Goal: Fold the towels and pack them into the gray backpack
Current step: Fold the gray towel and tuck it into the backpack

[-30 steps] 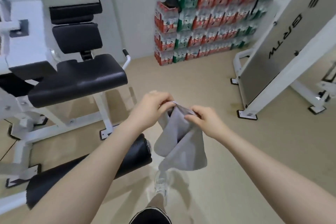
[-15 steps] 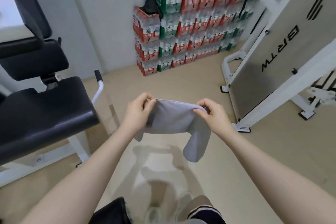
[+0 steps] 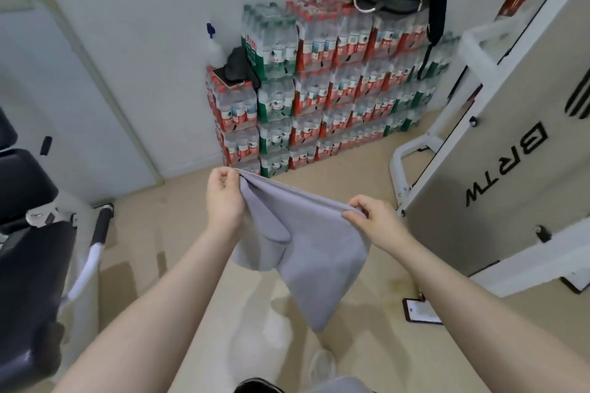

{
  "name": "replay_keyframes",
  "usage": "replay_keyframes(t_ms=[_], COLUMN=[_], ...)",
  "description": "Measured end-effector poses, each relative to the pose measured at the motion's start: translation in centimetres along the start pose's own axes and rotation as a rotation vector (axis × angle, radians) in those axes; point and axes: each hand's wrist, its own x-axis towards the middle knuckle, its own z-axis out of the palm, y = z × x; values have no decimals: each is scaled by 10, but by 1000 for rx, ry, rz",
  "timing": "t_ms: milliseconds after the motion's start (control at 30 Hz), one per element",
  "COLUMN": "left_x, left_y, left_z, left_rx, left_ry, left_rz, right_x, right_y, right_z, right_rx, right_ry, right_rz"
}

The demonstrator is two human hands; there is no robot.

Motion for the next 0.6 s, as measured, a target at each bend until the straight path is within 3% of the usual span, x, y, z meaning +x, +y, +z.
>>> replay_keyframes(t_ms=[200,400,600], left_x=[74,155,271], left_y=[10,20,46], left_z=[91,178,261], left_rx=[-198,-282,-198], left_ry=[145,124,4], left_rz=[-182,-208,-155], right_x=[107,211,354], right_y=[58,93,85], right_z=[-60,-97,-134], right_rx=[16,-234,218], right_ry=[44,235,466], right_rz=[80,49,147])
